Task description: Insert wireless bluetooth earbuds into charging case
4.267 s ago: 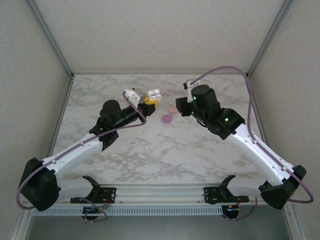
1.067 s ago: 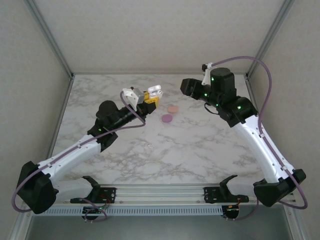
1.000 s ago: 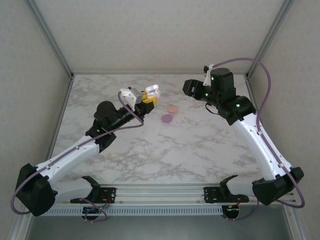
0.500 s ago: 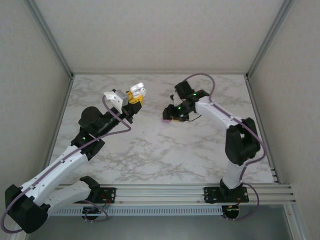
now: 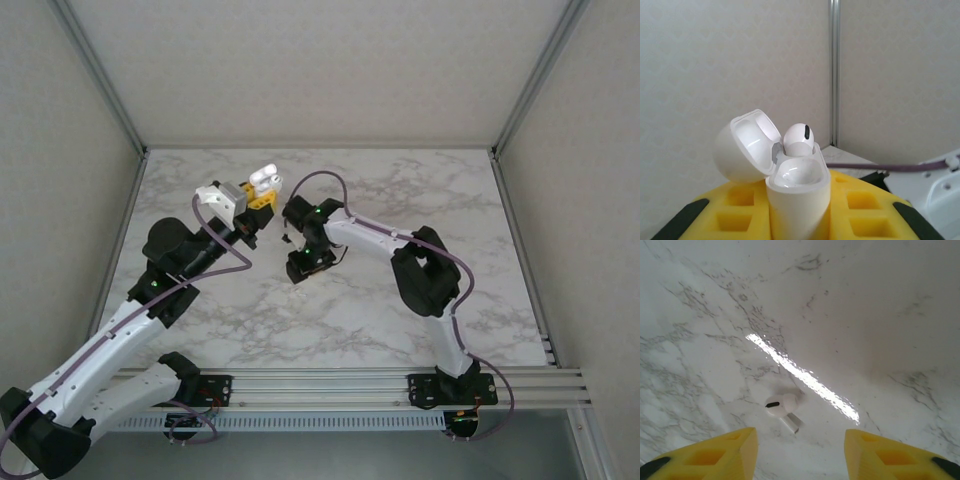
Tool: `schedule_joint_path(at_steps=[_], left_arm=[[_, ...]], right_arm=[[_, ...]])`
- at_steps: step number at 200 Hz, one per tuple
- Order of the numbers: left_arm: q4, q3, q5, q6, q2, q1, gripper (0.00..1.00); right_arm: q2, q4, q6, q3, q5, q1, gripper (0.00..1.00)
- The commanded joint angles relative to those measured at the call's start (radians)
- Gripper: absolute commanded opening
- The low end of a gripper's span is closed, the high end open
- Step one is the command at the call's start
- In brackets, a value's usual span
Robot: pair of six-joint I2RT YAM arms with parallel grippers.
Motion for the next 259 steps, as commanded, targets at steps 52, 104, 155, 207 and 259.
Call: schedule_joint_path(at_steps=[52,104,155,207,259], left_arm=[[0.007,0.024,-0.001,0.008,-0.006,0.008,0.07],[-0.001,0.024,0.000,0.012,-0.009,0.008,0.07],[0.010,0.017,0.003,0.004,0.004,0.008,0.07],[0.010,0.017,0.002,0.005,0.008,0.007,0.07],[0.008,0.024,0.008,0.005,0.019,0.008,0.07]], right_arm=[[0.111,-0.099,-0.035,0.121,0.066,0.065,0.49],[0.161,-0.129,-0.057,0.168,0.082,0.094,0.48],[0.188,-0.150,-0.060,0.192,0.124,0.108,0.48],[0.204,-0.172,-0.049,0.198,0.138,0.127,0.42],[0.216,-0.169,-0.021,0.191,0.177,0.131,0.36]])
